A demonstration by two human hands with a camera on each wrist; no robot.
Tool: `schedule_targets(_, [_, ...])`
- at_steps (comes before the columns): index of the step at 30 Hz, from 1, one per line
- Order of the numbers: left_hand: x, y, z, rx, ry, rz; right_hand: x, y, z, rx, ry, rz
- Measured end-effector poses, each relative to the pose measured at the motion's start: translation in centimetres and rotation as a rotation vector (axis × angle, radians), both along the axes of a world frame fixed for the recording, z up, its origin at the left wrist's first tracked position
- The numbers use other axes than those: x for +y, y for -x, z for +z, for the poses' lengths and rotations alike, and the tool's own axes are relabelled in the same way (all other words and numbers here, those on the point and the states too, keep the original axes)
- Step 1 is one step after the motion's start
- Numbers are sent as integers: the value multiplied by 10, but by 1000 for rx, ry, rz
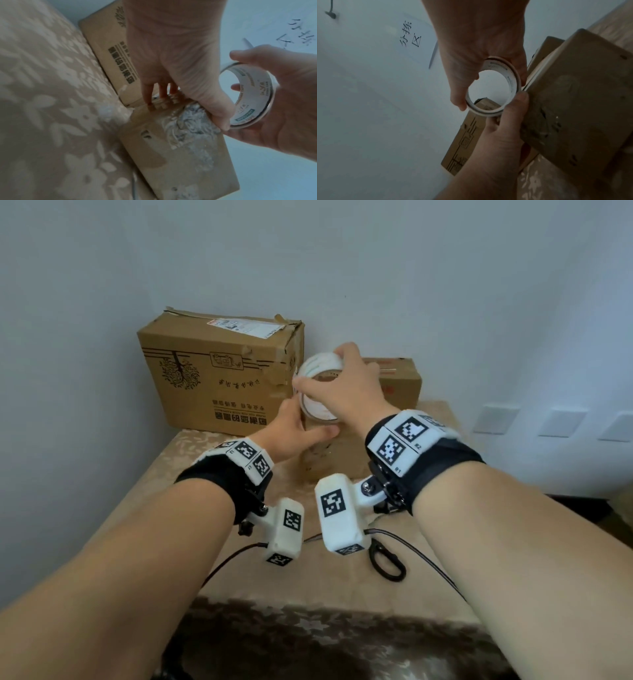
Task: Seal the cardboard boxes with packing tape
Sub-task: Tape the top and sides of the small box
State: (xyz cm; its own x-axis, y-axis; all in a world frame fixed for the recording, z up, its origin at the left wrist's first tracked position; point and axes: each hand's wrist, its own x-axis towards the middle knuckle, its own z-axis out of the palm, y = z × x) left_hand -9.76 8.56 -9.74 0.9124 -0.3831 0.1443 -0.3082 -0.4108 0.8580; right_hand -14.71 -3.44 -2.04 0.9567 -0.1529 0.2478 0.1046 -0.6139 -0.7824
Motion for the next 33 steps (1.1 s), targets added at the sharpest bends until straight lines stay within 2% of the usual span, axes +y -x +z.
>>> schedule_targets(2, [15, 5, -8, 20, -34, 24, 5, -2, -3, 19, 74, -2])
schedule_targets(5, [28, 9, -12, 49, -163, 79, -12, -2, -8, 18, 349, -98])
schedule_targets(7, [27, 11, -7, 33, -184, 73, -22, -1, -11, -6, 411, -129])
schedule_targets(11, [20, 20, -2, 21, -283, 67, -20, 0, -15, 34, 352, -108])
schedule_targets(13, [19, 24, 2, -10, -410, 65, -18, -2, -14, 59, 271, -89])
schedule_targets(15, [16, 29, 10, -183, -647, 63, -21, -5, -13, 61, 202, -88])
schedule_targets(17, [8, 32, 20, -319, -787, 21, -26, -5, -14, 54, 133, -94])
schedule_targets(21, [-3, 35, 26, -233, -932, -42, -25, -2, -19, 90, -11, -101])
schedule_targets(23, [-3, 32, 24, -245, -1006, -41, -21, -3, -19, 91, -10, -94])
schedule_targets(28, [-1, 32, 23, -245, -1020, -32, -19, -6, -13, 43, 30, -90])
schedule_targets(33, [2, 35, 24, -239, -1000, -42, -55, -10, -8, -3, 336, -220])
